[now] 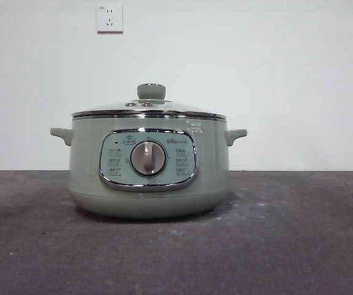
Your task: Pick up the pumpkin,open the lid,put the pumpkin in the pot,close the lid
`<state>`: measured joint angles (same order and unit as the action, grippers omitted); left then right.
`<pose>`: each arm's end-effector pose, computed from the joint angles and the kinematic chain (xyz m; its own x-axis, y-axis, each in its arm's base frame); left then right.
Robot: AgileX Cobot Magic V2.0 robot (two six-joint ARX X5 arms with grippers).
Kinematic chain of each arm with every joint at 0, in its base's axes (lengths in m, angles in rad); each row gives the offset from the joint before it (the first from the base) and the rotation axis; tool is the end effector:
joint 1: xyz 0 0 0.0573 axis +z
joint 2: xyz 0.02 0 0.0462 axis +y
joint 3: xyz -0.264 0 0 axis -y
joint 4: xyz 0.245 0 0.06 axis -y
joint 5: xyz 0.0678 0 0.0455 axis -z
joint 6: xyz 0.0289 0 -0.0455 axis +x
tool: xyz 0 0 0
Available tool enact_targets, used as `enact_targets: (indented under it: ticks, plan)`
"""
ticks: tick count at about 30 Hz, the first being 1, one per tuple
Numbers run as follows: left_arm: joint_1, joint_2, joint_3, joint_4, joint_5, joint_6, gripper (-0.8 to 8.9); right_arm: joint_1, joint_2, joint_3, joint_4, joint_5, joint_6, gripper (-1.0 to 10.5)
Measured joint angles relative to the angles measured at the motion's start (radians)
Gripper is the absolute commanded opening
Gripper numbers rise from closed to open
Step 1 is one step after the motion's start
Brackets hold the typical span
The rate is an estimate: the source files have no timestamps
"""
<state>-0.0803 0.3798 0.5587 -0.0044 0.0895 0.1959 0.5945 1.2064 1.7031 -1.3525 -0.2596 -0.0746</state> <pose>0.0998 -0.0106 0.3208 0.9705 -0.1678 0.1729 0.1307 0.9696 0.2069 0.1412 0.1044 0.4474 0.3812 0.5676 -0.7298 -0.7255 0.6729 0.1444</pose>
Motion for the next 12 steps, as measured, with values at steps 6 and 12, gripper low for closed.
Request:
enact_targets:
  ticks: [6, 12]
  plan:
    - [0.000, -0.121, -0.249, 0.021, -0.035, -0.054, -0.03, 0.000, 0.000, 0.000, 0.000, 0.000, 0.000, 0.0]
    - [0.000, -0.233, -0.406, 0.021, -0.035, -0.105, -0.03, 0.000, 0.000, 0.000, 0.000, 0.001, 0.000, 0.0]
